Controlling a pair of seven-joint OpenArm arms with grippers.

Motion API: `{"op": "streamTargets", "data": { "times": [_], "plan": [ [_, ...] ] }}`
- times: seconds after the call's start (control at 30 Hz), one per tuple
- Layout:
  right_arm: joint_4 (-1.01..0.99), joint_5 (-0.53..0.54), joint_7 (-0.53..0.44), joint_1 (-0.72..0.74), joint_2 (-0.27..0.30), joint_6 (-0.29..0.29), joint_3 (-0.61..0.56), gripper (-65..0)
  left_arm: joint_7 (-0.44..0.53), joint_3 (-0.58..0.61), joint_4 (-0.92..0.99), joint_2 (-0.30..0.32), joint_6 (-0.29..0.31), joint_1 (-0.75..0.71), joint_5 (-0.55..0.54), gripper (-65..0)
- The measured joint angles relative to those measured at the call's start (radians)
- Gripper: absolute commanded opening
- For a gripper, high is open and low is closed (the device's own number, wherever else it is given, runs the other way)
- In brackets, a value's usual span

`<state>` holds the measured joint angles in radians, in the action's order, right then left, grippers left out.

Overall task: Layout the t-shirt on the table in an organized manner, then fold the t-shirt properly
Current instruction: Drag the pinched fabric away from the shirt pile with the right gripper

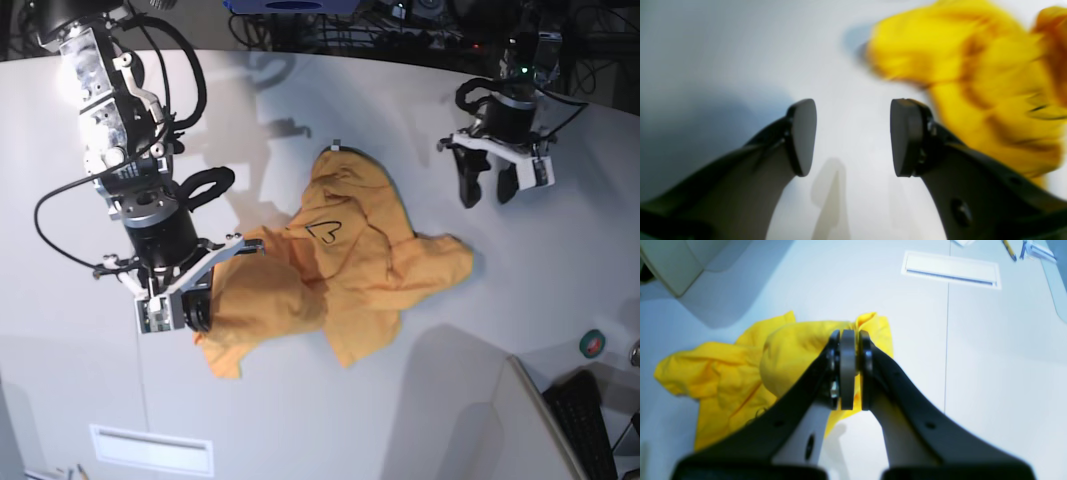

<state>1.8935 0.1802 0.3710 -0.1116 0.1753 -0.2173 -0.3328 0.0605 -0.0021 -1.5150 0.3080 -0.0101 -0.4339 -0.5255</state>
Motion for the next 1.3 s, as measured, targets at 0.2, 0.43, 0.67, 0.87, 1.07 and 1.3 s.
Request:
{"op": "streamTargets", "data": {
  "times": [0.2,0.43,0.67,0.87,1.07,1.3],
  "plan": [
    [0.005,0.003,0.008,-0.006,0.013,0.018,0.029,-65.0,-0.011,0.202,0.108,-0.01,0.0,0.141,0.001,-55.0],
    [0.005,0.003,0.008,-0.006,0.027,0.012,0.363,-65.0,-0.005,0.146,0.137,-0.006,-0.001,0.13,0.002,-65.0],
    [-0.216,0.004,0.008,0.014,0.019,0.007,0.503,-65.0,-0.005,-0.032,0.134,-0.008,-0.004,0.037,0.0,-65.0],
    [-0.302,-0.001,0.041,0.042,0.009,0.015,0.502,-23.9,-0.008,-0.226,0.132,-0.007,-0.002,-0.049,-0.003,-65.0],
    [-0.114,0.003,0.153,0.034,-0.034,0.111,0.227,-20.0,-0.005,-0.394,0.135,-0.011,0.0,-0.071,-0.004,-65.0],
    [-0.175,-0.004,0.204,0.131,-0.08,0.057,-0.094,-20.3,-0.031,-0.358,0.145,-0.006,-0.015,0.022,-0.001,-19.9]
  ]
}}
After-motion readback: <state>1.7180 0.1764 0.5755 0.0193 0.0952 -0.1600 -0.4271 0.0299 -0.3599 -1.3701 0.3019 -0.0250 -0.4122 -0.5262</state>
